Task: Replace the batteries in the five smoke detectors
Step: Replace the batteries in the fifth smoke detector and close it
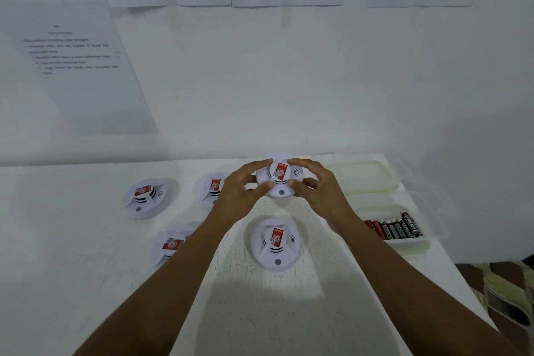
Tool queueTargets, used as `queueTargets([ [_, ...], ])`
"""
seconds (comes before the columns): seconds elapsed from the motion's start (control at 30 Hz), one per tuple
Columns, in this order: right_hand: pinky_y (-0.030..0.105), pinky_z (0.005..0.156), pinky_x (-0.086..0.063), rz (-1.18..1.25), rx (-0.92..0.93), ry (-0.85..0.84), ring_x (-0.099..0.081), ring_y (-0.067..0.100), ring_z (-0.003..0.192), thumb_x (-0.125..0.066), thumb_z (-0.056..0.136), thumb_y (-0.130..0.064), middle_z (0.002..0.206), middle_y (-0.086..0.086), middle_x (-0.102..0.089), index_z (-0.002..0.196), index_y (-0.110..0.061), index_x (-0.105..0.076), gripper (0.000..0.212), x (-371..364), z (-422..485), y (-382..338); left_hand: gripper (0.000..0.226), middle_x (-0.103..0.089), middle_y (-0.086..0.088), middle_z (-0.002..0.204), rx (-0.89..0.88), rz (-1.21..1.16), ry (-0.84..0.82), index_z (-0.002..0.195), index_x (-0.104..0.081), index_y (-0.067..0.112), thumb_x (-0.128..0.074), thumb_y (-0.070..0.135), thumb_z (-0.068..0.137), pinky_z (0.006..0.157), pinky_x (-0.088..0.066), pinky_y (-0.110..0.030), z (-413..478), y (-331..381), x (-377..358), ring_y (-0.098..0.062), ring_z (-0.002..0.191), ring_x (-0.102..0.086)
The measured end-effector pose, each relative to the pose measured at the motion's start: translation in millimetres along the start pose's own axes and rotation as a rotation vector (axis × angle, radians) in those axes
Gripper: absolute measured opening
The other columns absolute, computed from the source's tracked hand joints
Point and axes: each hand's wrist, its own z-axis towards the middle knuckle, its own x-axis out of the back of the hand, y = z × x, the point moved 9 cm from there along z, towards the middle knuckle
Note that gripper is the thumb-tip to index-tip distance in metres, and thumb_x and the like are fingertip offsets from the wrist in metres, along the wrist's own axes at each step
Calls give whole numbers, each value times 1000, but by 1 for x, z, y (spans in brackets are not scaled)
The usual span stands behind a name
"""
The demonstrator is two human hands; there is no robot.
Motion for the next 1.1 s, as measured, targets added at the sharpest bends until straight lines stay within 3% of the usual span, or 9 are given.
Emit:
queueTargets([
  [0.53, 39, 91, -57, -106, -33, 21, -65, 13, 106, -73, 87, -13, 127, -9, -62, 120, -30, -66, 38, -4, 7, 30, 41, -61, 5, 127, 41, 25, 11, 127, -58, 20, -69, 14, 88, 86, -53, -20, 5, -34, -12, -6, 110, -61],
  [0.7, 32, 96, -53, -230, -28, 52, -63, 6, 106, -73, 86, -16, 120, -10, -67, 120, -26, -67, 36, -5, 9, 43, 37, -63, 8, 124, 106, 66, 8, 124, -58, 27, -67, 16, 90, 98, -51, -36, 5, -54, -19, -11, 113, -60],
  [0.87, 24, 93, -50, -314, -17, 51, -62, 8, 103, -71, 88, -16, 118, -10, -68, 122, -24, -67, 35, -6, 15, 44, 34, -61, 15, 114, 112, 191, 13, 122, -54, 36, -64, 23, 92, 88, -54, -32, 9, -55, -22, -24, 99, -64],
  [1.0, 3, 81, -42, -358, 1, 53, -60, 5, 99, -70, 89, -17, 119, -6, -69, 121, -22, -67, 33, -8, 19, 44, 34, -63, 10, 114, 111, 251, 19, 127, -56, 27, -62, 25, 93, 86, -54, -31, 12, -58, -20, -21, 93, -65],
  [1.1, 0, 78, -42, -378, 6, 70, -61, 6, 97, -70, 89, -16, 119, -3, -70, 122, -18, -67, 33, -9, 22, 46, 36, -65, 3, 118, 98, 306, 33, 130, -56, 23, -60, 26, 94, 86, -55, -36, 13, -57, -21, -20, 89, -65],
])
